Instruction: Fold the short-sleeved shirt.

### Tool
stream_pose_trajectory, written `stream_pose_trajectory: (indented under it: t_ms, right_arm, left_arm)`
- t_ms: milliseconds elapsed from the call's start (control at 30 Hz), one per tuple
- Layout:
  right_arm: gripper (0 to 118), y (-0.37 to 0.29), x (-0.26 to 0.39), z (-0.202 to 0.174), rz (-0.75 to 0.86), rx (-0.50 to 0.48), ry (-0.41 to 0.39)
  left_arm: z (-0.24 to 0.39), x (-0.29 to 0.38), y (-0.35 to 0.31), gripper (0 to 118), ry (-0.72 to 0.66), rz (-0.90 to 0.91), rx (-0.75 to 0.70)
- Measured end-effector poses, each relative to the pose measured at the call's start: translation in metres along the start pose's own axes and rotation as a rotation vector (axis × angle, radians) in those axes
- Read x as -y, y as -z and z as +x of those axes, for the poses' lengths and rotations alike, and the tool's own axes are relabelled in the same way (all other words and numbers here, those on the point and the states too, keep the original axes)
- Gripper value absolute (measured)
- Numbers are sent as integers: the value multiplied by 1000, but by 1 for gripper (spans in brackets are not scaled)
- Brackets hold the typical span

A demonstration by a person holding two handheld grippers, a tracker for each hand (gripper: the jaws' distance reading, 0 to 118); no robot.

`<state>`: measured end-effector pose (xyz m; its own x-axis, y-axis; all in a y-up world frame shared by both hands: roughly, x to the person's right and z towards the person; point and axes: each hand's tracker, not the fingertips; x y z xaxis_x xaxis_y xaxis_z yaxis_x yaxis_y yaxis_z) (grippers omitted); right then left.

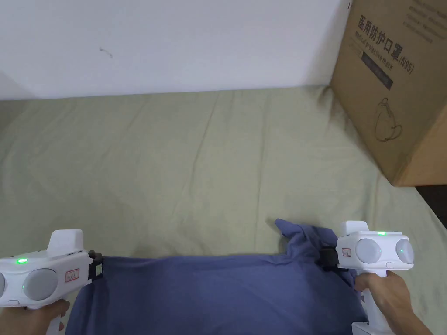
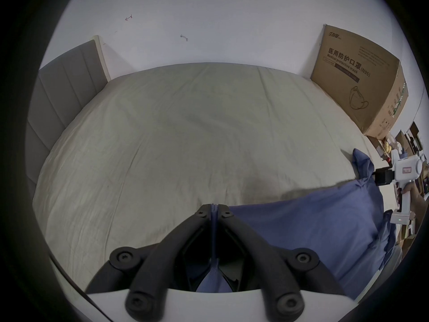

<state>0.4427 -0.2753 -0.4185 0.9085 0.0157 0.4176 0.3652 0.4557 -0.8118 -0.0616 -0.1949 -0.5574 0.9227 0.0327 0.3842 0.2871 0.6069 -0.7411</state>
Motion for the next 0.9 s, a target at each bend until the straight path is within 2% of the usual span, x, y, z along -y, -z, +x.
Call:
stream_pose_trajectory:
  t_ms: [33,67,100,133,167,333,567,733,900]
  right_arm:
    - [53,0,3,1,14,-7,2]
    - [34,-5,3,-1,27,2,5]
    - [34,-10,3,-1,37,-2,9]
    - [25,-14,3,-1,56,-2,6]
    - [1,-21,5,1,72,9,-6]
    - [0,-72,12,7,188,-27,1]
    - [0,-187,51,14,378,-118,-13]
    - [0,-244,99,26,427,-155,-5]
    - [0,-259,153,40,418,-181,21]
  left_arm:
    - [-1,1,0,1,-4,-2,0]
    - [-2,3,-1,1,-8,-4,-2]
    - [-2,4,-1,1,-15,-4,-2]
    - [-3,5,-2,1,-21,-4,-1]
    - [-4,6,-4,1,-28,-4,0]
    - [-6,16,-21,1,-61,10,-3]
    - [-12,34,-69,1,-111,48,-12]
    - [-17,62,-106,1,-125,57,-22]
    - [-18,105,-128,1,-137,27,0]
